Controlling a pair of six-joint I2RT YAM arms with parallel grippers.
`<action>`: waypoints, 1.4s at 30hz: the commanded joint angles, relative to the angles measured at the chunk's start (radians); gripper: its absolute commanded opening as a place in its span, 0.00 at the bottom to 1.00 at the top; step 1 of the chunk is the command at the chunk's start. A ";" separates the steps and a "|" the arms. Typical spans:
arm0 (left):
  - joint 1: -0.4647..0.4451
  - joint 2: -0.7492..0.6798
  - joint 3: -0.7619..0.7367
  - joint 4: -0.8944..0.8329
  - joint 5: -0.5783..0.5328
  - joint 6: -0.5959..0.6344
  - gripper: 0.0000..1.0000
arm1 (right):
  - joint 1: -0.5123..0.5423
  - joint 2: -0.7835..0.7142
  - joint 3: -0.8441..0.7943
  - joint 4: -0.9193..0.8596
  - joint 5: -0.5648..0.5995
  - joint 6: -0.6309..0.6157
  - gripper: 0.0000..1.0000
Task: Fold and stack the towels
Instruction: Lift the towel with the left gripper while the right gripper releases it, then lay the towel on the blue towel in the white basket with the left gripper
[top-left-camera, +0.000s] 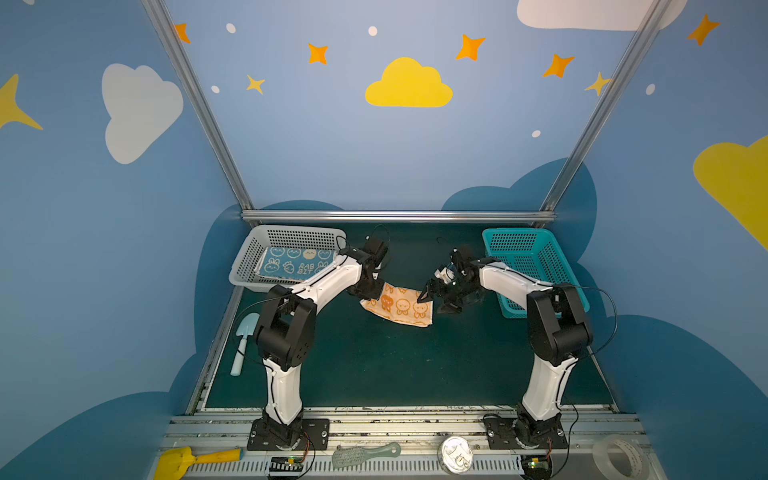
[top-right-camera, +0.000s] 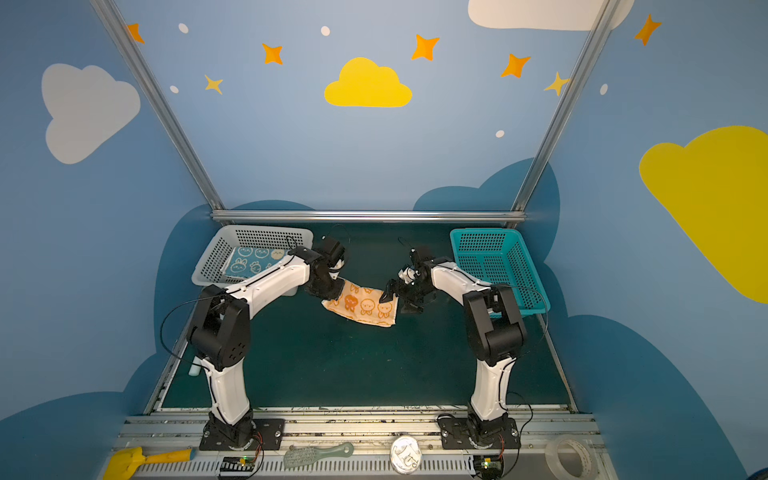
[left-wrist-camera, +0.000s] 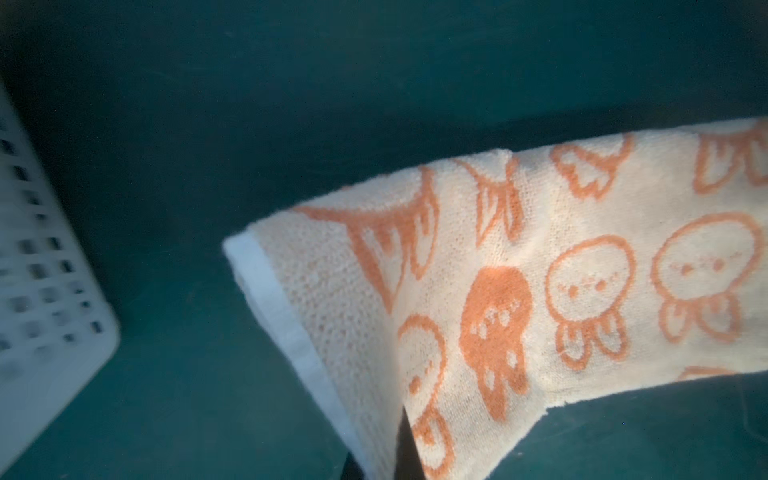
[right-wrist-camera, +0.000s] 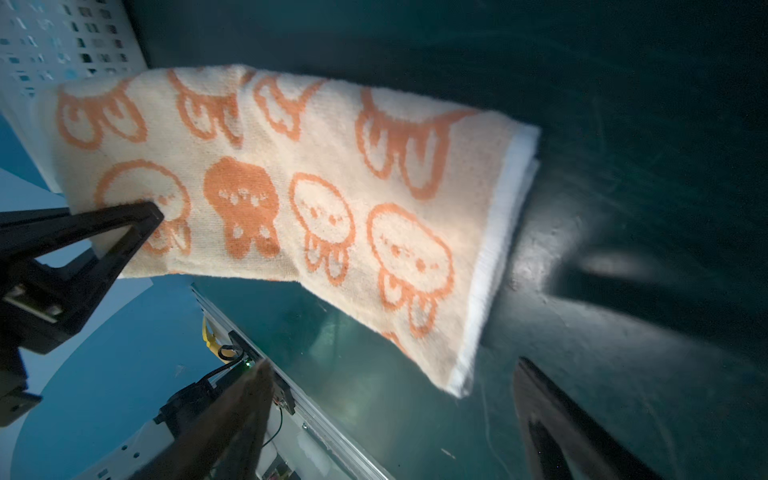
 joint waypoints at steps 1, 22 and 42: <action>0.051 -0.028 0.065 -0.127 -0.092 0.100 0.03 | 0.013 0.008 0.080 -0.064 0.008 -0.015 0.89; 0.356 -0.094 0.258 -0.039 -0.143 0.611 0.03 | 0.203 0.284 0.723 -0.246 0.060 -0.050 0.89; 0.575 0.027 0.251 0.175 -0.053 0.673 0.03 | 0.238 0.457 0.988 -0.242 0.002 -0.074 0.89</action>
